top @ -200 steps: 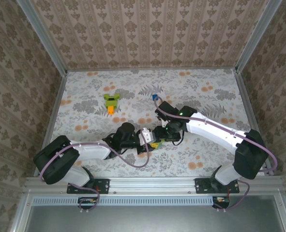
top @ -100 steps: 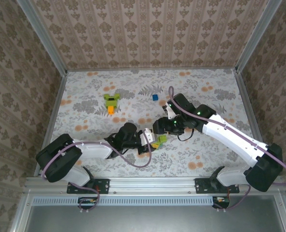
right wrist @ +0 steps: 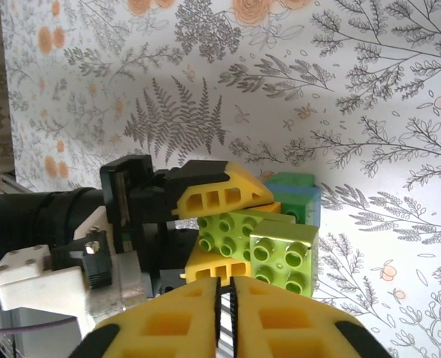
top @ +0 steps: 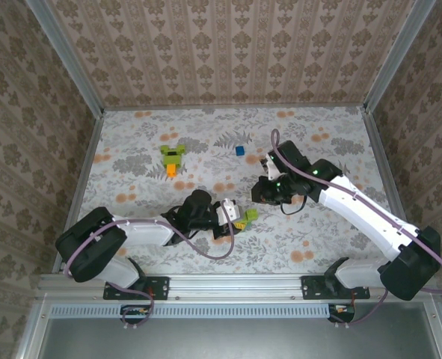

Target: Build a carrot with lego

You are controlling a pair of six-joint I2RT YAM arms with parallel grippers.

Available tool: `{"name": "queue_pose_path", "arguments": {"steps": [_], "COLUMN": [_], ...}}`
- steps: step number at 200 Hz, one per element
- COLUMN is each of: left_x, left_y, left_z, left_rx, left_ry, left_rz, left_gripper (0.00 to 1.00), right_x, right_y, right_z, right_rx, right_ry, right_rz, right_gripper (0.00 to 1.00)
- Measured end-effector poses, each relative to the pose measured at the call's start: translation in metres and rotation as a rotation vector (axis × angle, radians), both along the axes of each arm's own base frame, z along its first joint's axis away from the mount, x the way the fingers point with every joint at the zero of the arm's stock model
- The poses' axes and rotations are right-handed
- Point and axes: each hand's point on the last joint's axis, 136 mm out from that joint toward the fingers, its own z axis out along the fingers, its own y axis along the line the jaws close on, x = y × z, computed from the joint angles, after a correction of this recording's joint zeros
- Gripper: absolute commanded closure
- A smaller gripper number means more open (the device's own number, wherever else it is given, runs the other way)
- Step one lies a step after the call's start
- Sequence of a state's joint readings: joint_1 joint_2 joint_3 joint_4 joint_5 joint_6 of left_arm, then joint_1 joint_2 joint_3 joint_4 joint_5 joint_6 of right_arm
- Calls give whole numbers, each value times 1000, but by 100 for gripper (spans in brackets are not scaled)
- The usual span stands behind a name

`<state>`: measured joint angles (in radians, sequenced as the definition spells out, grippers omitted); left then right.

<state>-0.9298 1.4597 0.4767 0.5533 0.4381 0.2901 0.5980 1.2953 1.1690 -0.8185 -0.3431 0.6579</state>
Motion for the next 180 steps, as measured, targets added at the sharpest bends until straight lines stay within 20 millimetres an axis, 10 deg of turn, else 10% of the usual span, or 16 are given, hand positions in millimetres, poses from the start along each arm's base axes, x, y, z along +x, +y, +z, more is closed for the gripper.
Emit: {"name": "queue_pose_path", "arguments": {"steps": [180], "left_x": [0], "left_y": [0], "left_z": [0], "left_rx": [1], "left_ry": [1], "left_rz": [0], "left_gripper": [89], "right_x": [-15], "right_y": [12], "right_z": [-39], "right_rx": [-95], "right_ry": [98], "right_rz": [59], "right_gripper": [99]}}
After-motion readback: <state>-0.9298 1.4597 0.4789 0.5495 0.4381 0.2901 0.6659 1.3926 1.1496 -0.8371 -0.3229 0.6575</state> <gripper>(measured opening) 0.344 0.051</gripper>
